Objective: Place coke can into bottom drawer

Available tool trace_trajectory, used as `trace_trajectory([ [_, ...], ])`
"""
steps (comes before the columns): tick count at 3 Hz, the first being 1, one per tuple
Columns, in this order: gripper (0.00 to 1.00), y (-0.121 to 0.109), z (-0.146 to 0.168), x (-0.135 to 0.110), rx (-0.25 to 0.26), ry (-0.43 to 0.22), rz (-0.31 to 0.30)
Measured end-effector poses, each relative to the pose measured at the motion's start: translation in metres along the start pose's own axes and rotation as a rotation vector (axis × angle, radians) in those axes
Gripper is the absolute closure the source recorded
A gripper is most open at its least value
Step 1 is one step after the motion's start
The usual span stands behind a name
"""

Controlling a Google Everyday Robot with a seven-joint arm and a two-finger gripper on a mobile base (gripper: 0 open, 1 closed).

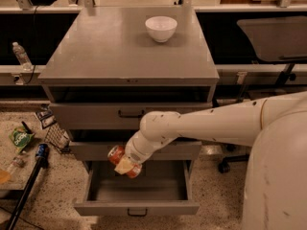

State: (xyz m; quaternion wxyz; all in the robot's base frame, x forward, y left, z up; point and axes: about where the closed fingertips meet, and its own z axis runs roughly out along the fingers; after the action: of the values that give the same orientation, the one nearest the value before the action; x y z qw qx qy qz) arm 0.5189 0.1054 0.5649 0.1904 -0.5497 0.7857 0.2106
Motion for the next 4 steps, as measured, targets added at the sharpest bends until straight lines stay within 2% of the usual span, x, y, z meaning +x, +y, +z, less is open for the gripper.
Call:
trace_trajectory([
  [1,1.0,-0.025,0.021,0.04,0.092,0.055,-0.049],
  [2,1.0,-0.045,0.044,0.061,0.128,0.047,-0.085],
  [3,1.0,-0.074,0.07,0.088,0.114,-0.012,-0.115],
  [4,1.0,-0.106,0.093,0.145,0.115,-0.081,-0.103],
])
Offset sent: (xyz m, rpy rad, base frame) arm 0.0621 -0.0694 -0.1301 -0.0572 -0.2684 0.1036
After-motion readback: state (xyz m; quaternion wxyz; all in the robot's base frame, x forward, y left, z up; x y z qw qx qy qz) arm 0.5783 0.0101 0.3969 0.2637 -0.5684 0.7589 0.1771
